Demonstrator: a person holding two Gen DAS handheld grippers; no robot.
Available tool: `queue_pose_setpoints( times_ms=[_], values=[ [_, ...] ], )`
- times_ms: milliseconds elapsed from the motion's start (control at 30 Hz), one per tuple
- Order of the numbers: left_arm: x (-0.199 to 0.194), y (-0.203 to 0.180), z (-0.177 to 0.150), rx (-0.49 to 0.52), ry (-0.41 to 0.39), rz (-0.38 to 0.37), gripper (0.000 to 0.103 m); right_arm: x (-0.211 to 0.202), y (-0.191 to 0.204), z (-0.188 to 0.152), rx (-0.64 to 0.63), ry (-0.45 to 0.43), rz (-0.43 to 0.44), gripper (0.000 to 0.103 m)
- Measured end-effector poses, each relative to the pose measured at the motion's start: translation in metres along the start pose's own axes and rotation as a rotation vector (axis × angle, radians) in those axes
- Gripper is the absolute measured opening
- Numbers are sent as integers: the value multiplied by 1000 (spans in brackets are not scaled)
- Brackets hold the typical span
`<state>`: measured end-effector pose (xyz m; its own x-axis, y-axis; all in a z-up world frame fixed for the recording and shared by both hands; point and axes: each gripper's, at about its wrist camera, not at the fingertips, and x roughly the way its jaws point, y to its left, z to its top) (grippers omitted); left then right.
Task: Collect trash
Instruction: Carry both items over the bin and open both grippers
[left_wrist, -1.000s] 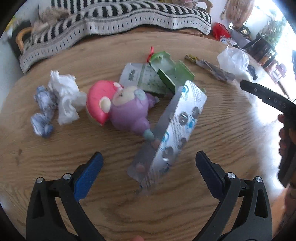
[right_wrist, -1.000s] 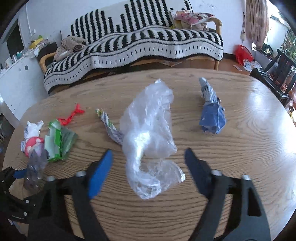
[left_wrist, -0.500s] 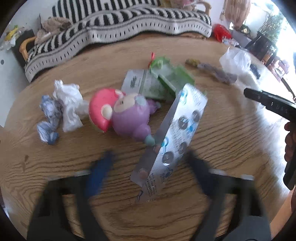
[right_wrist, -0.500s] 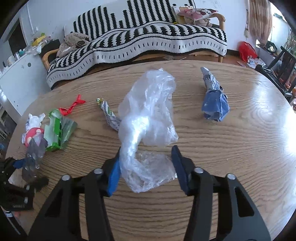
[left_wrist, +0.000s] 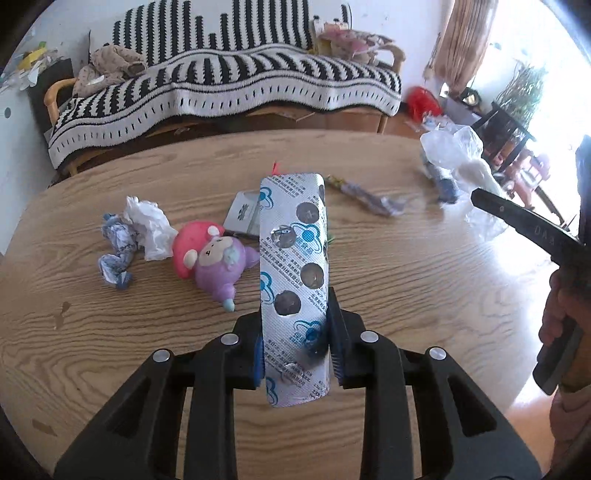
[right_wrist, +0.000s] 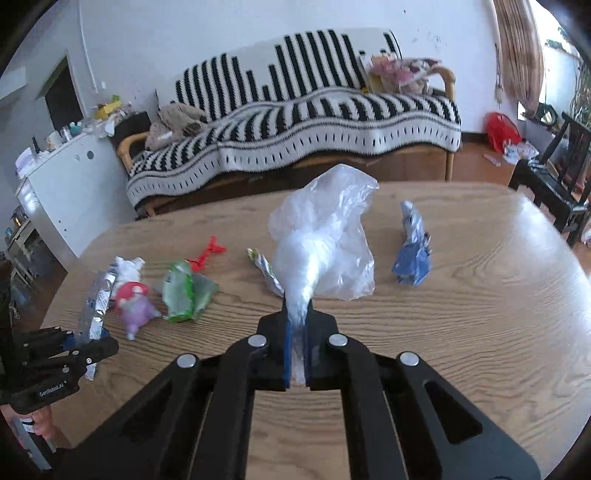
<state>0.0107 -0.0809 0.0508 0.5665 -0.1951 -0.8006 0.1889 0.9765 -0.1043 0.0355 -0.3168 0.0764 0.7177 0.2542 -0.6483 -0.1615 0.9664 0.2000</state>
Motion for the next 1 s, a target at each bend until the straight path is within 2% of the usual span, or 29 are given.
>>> queue_pose_setpoints(
  times_ms=[200, 400, 700, 833, 933, 1000],
  values=[
    [-45, -27, -3, 31, -55, -29, 26, -58, 2, 1, -2, -60, -8, 5],
    [-91, -65, -13, 86, -111, -73, 26, -131, -4, -15, -8, -121, -39, 5],
    [-135, -154, -46, 191, -143, -190, 27, -261, -50, -60, 42, -215, -160, 5],
    [-134, -210, -80, 280, -85, -288, 27, -307, -69, -101, 79, -214, -193, 5],
    [-112, -250, -123, 380, 41, -363, 27, -321, -88, -157, 146, -155, -181, 5],
    [-93, -272, -155, 440, 128, -388, 27, -322, -102, -193, 194, -112, -191, 5]
  ],
)
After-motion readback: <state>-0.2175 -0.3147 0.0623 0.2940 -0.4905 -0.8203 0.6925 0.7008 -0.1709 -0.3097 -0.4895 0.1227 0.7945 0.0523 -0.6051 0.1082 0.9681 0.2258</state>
